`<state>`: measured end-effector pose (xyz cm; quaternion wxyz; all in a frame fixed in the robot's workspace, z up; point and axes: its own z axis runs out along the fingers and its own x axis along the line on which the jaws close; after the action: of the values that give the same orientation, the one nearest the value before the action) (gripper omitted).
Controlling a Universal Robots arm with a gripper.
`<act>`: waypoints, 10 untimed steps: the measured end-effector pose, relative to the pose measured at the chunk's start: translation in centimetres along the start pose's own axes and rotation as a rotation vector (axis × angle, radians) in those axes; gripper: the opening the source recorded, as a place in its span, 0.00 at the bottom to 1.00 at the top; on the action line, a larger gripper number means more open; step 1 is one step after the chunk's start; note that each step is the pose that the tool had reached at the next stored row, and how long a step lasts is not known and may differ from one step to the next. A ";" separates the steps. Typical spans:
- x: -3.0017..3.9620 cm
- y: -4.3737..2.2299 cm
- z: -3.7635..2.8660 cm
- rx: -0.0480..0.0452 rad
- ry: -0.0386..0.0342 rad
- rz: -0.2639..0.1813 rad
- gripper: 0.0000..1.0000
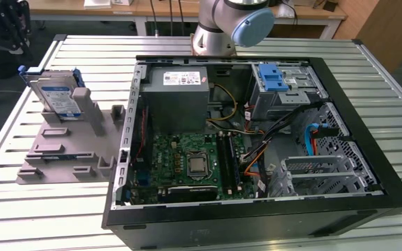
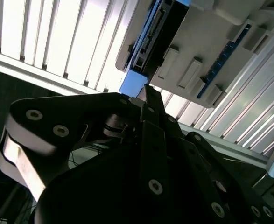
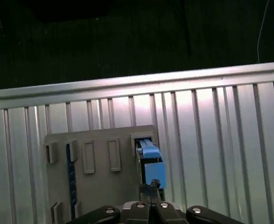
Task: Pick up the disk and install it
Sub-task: 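Pick up the disk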
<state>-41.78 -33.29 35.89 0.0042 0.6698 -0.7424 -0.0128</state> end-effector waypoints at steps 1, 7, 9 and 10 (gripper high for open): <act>0.00 0.00 0.05 -0.0002 0.0004 -0.018 0.11; 0.00 0.00 0.17 -0.0014 0.0030 -0.119 0.11; 0.00 0.00 0.18 -0.0013 0.0030 -0.120 0.17; 0.00 0.00 0.18 -0.0013 0.0030 -0.120 0.23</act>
<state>-41.78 -33.29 35.71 0.0050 0.7133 -0.7007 -0.0125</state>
